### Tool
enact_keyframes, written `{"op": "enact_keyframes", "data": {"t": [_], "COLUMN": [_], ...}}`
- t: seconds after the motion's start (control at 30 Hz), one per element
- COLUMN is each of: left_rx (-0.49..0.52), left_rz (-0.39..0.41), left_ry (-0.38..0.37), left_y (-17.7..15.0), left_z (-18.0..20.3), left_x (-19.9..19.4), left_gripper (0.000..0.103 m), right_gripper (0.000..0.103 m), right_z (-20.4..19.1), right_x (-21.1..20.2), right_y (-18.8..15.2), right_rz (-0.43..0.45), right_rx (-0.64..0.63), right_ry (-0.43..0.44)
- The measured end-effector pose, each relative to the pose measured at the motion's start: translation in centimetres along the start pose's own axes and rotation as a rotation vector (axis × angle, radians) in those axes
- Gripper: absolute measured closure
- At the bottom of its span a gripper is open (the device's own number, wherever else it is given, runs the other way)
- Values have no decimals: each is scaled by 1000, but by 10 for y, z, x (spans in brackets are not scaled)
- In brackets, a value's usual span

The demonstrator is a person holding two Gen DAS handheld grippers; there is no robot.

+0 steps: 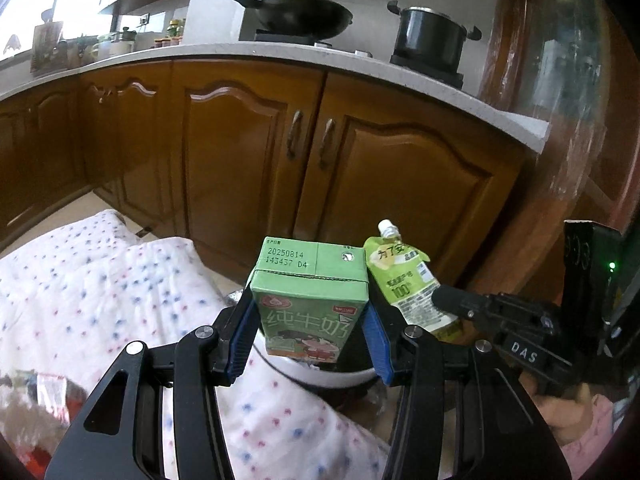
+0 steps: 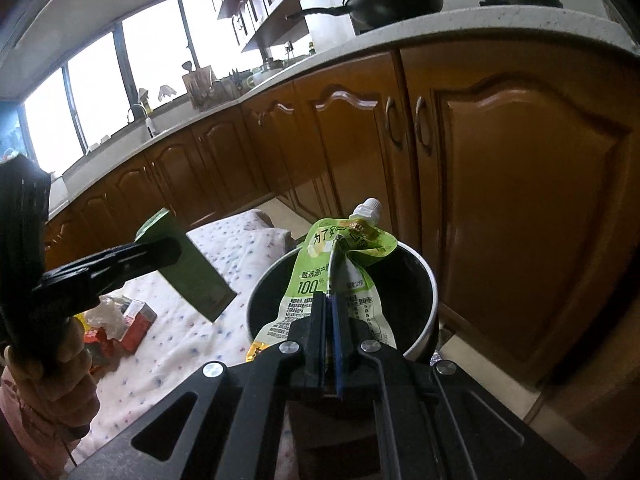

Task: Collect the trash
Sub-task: 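Carry carton and pouch over the bin and open both tools to drop them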

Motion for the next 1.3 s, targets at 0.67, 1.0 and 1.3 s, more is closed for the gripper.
{"op": "enact_keyframes", "data": {"t": [0.67,1.0,1.3], "left_rx": [3,-29,-108], "left_rz": [-158,-193,-129], "left_ry": [20,36,27], "left_y": [-15,-21,-28], "left_z": [-7,-15,-33], "left_x": [83,95,48], "left_gripper": [55,25,23], "right_gripper": [100,91,52], "right_z": [19,25,18], "right_x": [47,56,32], "right_y": [-5,-5,-8], "right_rz": [-99,-113,-50], "right_rx": [-7,40,89], "right_ry": [-1,21,30]}}
Point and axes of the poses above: each gripper's, at about its wrist camera, not at the fingertips, and x roughly the way its jaws point, z to its right, y to its top, the point moved 6 cm from there along x, roughly the way its jaws point, and after that the axes turned 11 degrees about -x, right-handed, at the moved point
